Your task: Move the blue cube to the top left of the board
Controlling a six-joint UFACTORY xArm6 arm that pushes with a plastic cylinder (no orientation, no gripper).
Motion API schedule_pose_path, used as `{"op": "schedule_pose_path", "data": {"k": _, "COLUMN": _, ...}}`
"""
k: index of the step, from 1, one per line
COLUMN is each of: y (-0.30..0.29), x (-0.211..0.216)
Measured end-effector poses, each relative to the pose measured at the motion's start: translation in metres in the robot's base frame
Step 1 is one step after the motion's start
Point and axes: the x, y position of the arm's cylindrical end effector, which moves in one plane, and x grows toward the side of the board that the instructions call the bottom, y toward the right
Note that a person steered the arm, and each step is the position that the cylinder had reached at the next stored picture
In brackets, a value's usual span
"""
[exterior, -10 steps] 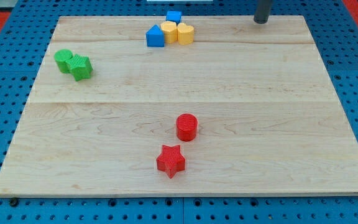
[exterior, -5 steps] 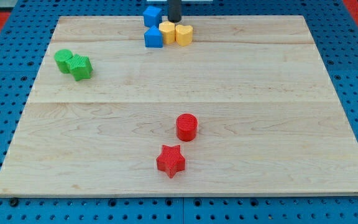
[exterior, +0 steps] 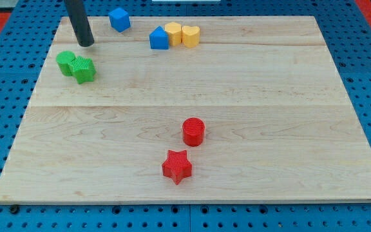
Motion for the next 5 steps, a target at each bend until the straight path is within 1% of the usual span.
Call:
{"op": "schedule_pose_path", "data": {"k": 1, "y": 0.073, "x": -0.024}}
{"op": "schedule_pose_path", "data": {"k": 2, "y": 0.123, "x": -0.052}}
{"op": "schedule_pose_path", "data": {"k": 3, "y": 0.105, "x": -0.071}}
{"op": "schedule_pose_path", "data": {"k": 4, "y": 0.009, "x": -0.061}}
{"op": "schedule_pose_path", "data": {"k": 5, "y": -0.004, "x": -0.059}}
